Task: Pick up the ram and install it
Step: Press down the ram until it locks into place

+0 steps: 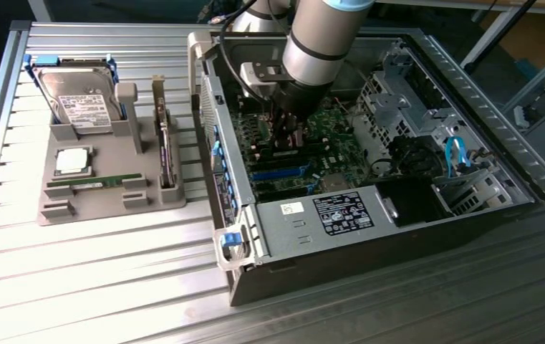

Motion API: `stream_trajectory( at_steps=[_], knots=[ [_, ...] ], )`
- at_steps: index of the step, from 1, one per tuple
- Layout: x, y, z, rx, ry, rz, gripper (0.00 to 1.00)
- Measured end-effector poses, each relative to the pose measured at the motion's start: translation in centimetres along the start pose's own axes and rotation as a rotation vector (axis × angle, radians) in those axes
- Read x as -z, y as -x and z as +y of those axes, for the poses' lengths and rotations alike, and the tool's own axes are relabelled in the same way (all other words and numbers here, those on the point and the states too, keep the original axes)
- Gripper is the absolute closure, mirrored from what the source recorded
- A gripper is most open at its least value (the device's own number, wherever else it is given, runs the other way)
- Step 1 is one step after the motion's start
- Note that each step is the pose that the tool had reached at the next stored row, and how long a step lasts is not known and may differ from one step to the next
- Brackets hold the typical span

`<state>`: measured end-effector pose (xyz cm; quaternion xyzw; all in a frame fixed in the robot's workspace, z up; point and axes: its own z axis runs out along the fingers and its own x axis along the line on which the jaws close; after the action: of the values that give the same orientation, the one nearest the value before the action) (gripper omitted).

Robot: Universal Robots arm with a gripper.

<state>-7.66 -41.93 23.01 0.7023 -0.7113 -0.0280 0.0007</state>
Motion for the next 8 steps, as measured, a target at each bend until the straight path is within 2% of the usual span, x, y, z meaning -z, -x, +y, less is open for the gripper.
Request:
stream_trajectory(
  at_steps=[8],
  knots=[
    [-0.04,0.0,0.0,0.0,0.0001,0.0001,0.9]
  ],
)
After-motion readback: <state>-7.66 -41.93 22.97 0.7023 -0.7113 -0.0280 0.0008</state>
